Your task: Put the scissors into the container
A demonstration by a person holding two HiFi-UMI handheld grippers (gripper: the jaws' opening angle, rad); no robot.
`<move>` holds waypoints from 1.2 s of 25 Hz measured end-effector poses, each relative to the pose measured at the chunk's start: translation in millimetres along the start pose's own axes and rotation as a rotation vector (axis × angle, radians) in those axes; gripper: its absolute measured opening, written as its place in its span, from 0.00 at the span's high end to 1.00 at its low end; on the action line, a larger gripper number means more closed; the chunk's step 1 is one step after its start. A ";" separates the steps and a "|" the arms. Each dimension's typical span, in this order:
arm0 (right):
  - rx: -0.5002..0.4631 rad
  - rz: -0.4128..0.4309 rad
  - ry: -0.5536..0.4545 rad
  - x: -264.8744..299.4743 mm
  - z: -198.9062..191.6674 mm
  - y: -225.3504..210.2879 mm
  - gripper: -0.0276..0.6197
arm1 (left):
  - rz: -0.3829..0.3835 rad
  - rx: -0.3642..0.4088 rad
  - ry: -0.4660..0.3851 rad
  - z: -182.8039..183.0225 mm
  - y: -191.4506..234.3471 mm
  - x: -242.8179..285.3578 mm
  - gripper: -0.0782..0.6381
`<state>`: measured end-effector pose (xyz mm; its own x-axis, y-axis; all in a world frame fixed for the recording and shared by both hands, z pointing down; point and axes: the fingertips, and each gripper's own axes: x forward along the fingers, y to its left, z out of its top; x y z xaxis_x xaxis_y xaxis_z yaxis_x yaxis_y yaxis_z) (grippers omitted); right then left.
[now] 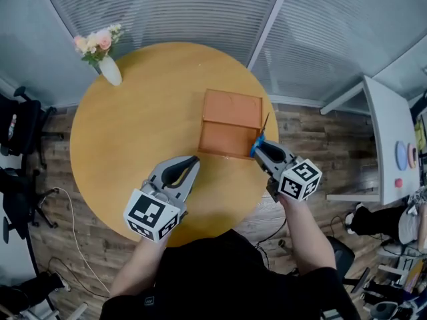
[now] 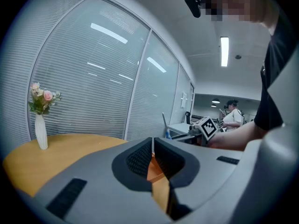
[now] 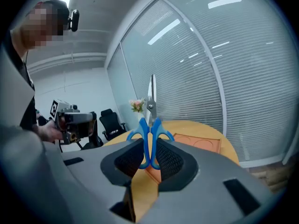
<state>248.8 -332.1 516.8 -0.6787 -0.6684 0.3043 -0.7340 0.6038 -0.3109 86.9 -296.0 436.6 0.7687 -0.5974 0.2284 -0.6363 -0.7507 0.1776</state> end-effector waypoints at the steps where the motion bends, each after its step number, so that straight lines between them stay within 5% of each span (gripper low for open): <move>1: -0.017 0.002 0.030 5.5 -5.9 -4.0 0.81 | 0.005 -0.003 0.000 -0.3 -0.1 0.9 0.85; 30: -0.492 0.034 0.883 105.0 -166.1 -81.1 0.81 | 0.150 -0.107 0.047 -35.9 25.1 -29.3 0.85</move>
<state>233.1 -379.1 723.5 -0.3285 -0.2074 0.9215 -0.5069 0.8619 0.0133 46.0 -287.2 468.7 0.6623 -0.6850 0.3036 -0.7488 -0.6184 0.2384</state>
